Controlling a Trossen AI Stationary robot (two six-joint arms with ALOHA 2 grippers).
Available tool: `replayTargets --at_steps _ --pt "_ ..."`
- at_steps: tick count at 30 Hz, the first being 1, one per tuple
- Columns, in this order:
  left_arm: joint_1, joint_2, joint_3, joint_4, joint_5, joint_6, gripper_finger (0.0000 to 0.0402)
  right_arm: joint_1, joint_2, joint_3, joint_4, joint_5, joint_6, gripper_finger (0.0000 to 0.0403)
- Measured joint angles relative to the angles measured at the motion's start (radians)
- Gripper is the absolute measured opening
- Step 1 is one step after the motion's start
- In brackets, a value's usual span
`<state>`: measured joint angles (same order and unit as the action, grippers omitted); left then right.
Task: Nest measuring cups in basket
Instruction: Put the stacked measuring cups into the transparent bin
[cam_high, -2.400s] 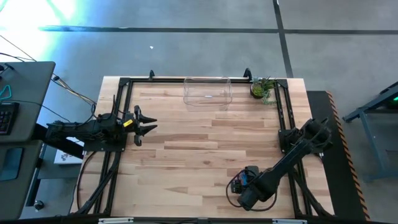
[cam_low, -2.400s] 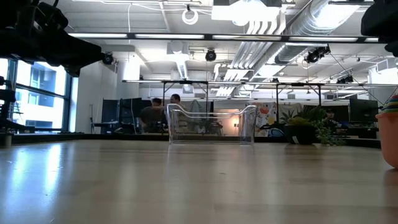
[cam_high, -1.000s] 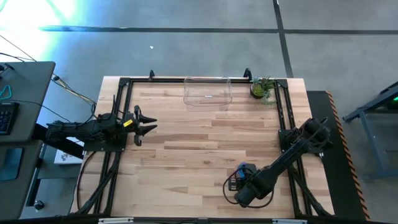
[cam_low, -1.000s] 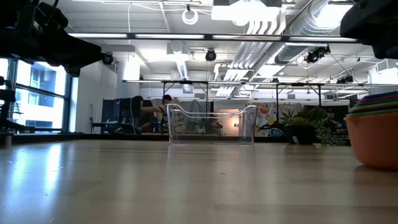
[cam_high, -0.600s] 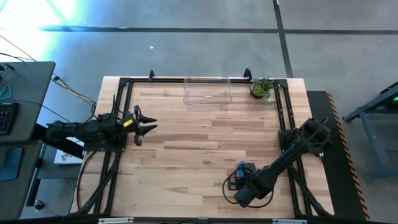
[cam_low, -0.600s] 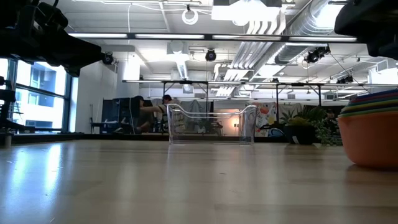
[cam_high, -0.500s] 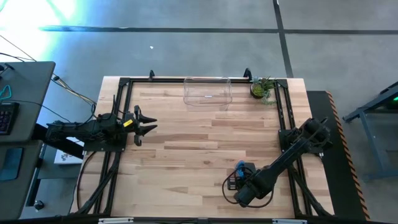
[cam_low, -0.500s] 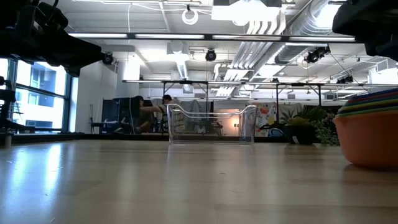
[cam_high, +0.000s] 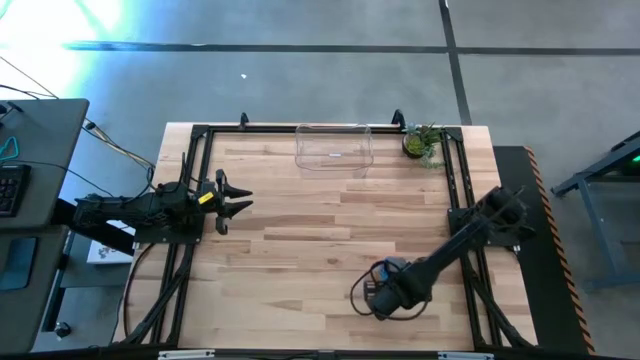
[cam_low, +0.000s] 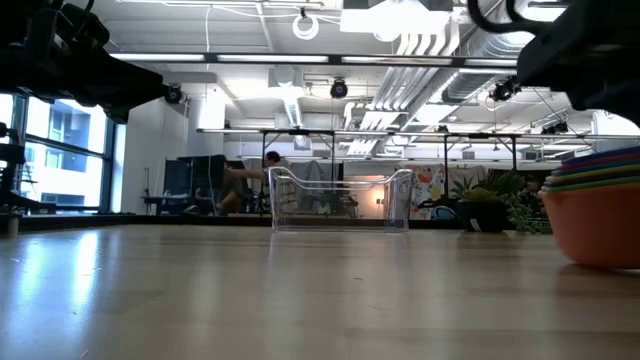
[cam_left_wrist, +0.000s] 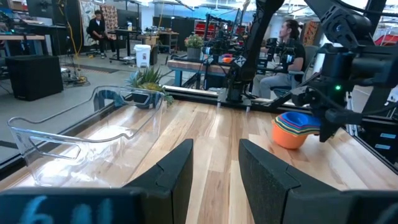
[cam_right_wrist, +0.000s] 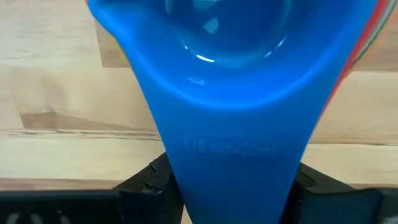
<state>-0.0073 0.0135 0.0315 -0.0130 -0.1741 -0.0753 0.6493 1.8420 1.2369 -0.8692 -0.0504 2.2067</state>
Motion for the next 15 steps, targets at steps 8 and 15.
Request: replayTargets --at_steps 8,15 --pt "0.0 0.0 0.0 0.0 0.0 0.0 0.0117 -0.068 0.0 0.0 -0.003 -0.074 -0.061 0.0135" --pt "0.0 0.0 0.0 0.0 0.0 0.0 0.0117 -0.088 0.0 0.0 -0.003 -0.082 -0.061 0.0163"
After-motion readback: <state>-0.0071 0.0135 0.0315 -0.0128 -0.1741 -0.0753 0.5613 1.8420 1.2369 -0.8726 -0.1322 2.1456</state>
